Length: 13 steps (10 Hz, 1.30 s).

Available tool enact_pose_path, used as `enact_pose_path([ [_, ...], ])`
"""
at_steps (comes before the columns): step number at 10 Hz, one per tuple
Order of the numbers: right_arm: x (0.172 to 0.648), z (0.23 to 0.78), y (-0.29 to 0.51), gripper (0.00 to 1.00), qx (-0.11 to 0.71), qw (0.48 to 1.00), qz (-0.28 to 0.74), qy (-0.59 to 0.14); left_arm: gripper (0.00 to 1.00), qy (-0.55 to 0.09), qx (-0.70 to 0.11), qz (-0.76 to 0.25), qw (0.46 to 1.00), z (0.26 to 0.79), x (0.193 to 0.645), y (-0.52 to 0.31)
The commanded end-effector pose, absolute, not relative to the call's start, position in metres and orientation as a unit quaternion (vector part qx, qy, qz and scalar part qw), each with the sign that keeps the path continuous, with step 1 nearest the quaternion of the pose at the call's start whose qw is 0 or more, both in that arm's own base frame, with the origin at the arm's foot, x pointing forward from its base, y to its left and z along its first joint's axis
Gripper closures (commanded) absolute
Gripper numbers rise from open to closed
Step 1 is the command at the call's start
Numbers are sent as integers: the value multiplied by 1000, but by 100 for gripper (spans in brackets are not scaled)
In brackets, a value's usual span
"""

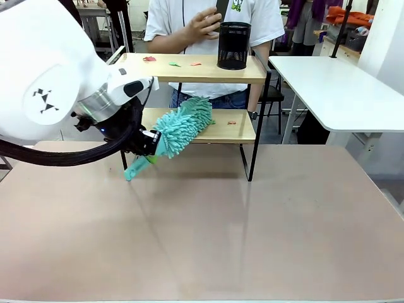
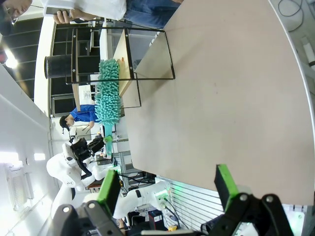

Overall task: Clean the shelf.
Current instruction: Clean the specific tier of the Shelf with the Duster once objects are removed.

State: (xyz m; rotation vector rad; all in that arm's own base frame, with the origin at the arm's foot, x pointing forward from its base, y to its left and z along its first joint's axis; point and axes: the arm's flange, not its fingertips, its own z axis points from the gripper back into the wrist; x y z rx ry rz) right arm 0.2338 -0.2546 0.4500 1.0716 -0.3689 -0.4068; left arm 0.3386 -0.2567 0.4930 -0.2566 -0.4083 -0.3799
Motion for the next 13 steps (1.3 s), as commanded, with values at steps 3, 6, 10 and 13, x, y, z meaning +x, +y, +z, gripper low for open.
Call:
enact_pose_path([
  [3, 232, 450, -256, 0, 502, 828, -179, -177, 88, -200, -153, -259, 932, 498, 340, -282],
  [6, 232, 450, -256, 0, 502, 828, -179, -177, 88, -185, -186, -319, 911, 505, 340, -280],
  [10, 232, 450, -256, 0, 502, 828, -179, -177, 88, -150, -180, -415, 879, 512, 339, -259],
  [13, 232, 450, -256, 0, 502, 828, -179, -177, 88, -121, -148, -487, 852, 528, 334, -220],
])
